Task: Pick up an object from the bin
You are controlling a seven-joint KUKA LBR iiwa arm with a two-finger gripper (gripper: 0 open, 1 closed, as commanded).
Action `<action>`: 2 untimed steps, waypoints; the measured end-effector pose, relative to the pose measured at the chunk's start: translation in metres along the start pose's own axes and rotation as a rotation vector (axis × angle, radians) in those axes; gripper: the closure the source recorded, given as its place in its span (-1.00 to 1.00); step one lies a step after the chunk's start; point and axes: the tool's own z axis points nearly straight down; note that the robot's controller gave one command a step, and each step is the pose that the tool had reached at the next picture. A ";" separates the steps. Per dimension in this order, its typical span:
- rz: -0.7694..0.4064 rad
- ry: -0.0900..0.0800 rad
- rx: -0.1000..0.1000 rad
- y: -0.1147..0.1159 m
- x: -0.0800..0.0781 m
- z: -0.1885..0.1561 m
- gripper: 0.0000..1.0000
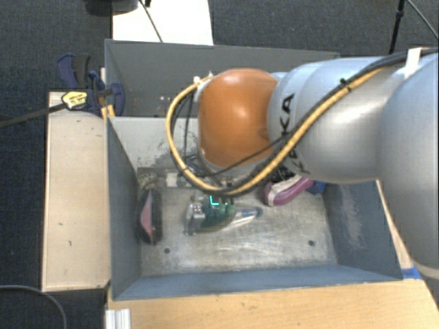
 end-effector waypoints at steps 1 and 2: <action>-0.167 -0.012 -0.002 -0.125 -0.039 0.114 -1.00; -0.167 -0.019 -0.001 -0.122 -0.041 0.110 1.00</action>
Offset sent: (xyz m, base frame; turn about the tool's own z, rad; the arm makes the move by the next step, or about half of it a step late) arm 0.0361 -0.1223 -0.1157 -0.1749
